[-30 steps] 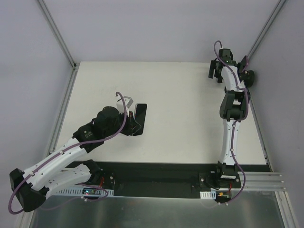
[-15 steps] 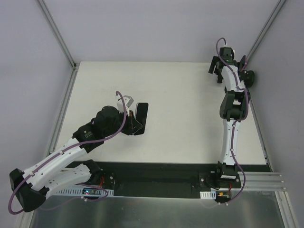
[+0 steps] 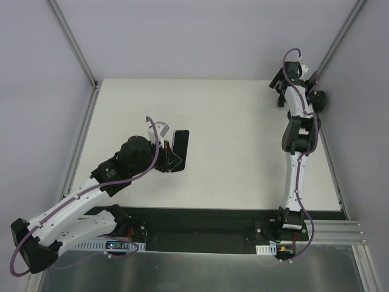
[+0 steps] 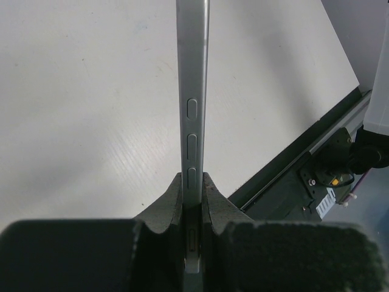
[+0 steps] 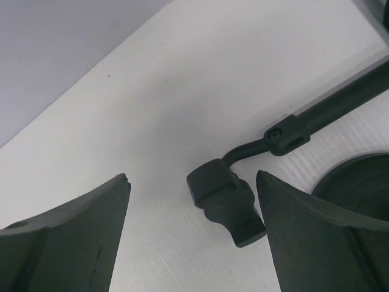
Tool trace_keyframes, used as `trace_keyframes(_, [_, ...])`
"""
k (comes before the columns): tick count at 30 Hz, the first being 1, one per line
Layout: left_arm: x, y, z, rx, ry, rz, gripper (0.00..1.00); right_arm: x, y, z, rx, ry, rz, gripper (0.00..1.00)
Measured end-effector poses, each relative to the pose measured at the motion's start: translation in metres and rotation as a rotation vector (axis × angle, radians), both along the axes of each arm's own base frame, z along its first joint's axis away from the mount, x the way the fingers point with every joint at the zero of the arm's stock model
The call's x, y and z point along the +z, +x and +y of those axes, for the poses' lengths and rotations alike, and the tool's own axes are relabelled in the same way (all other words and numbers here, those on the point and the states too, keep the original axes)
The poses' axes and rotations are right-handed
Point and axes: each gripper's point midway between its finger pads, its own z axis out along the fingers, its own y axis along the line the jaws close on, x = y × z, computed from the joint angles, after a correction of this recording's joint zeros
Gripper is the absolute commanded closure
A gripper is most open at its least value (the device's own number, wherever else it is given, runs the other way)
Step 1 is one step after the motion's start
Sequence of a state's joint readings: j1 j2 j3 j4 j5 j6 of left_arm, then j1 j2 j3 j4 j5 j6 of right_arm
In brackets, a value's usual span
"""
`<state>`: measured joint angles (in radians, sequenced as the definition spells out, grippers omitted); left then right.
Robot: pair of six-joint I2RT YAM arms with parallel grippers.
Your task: Place the phone on the phone stand
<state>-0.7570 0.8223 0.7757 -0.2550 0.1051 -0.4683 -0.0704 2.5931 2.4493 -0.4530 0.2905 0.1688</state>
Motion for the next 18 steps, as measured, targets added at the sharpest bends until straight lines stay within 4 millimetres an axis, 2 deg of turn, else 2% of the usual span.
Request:
trace_keyframes(4, [0.002, 0.002, 0.000, 0.005, -0.006, -0.006, 1.00, -0.023, -0.003, -0.005, -0.046, 0.052, 0.023, 0.14])
trace_keyframes(5, [0.002, 0.002, 0.000, 0.005, -0.007, -0.006, 1.00, -0.029, -0.005, -0.008, -0.060, 0.065, 0.031, 0.17])
trace_keyframes(10, [0.004, 0.003, 0.001, 0.006, -0.015, -0.009, 1.00, -0.036, -0.010, -0.018, -0.102, 0.099, 0.042, 0.24])
trace_keyframes(13, [0.004, 0.001, 0.000, 0.000, -0.020, -0.005, 1.00, -0.036, -0.011, -0.017, -0.113, 0.117, 0.039, 0.31])
trace_keyframes(18, [0.007, 0.000, 0.000, 0.000, -0.029, -0.009, 1.00, -0.037, -0.009, -0.011, -0.103, 0.157, 0.034, 0.53])
